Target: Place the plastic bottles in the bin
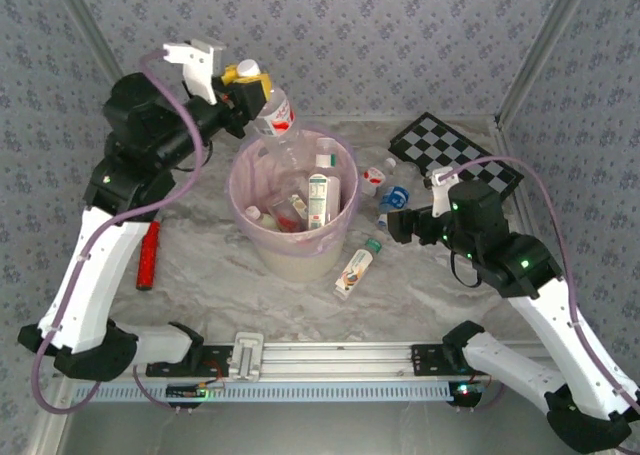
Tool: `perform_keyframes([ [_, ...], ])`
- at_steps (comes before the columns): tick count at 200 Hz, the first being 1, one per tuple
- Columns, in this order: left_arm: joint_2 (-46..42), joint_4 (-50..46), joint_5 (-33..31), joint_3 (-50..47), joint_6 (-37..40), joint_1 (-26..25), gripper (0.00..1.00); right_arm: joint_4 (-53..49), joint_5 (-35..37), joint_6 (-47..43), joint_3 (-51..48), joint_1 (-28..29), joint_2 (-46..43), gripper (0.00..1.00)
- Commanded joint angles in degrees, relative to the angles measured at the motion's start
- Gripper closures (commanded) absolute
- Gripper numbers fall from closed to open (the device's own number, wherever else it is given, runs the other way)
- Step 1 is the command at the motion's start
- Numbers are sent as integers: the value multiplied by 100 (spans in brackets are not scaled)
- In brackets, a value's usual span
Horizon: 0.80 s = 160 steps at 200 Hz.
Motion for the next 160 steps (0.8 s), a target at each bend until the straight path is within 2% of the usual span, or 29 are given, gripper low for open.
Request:
perform_keyframes([
  [1,459,295,-665,-266,807,47,100,-92,44,122,-3,-76,-9,0],
  [35,1102,-265,-688,-22,1084,45,100,-253,131,181,-2,-135,-70,0],
  [75,1544,-940,-787,-224,1165,43,100,-282,125,193,-34,-205,-114,0],
  [160,2120,-1341,-427,-907,1293,-86,100,-148,-14,236,-86,-357,114,0],
])
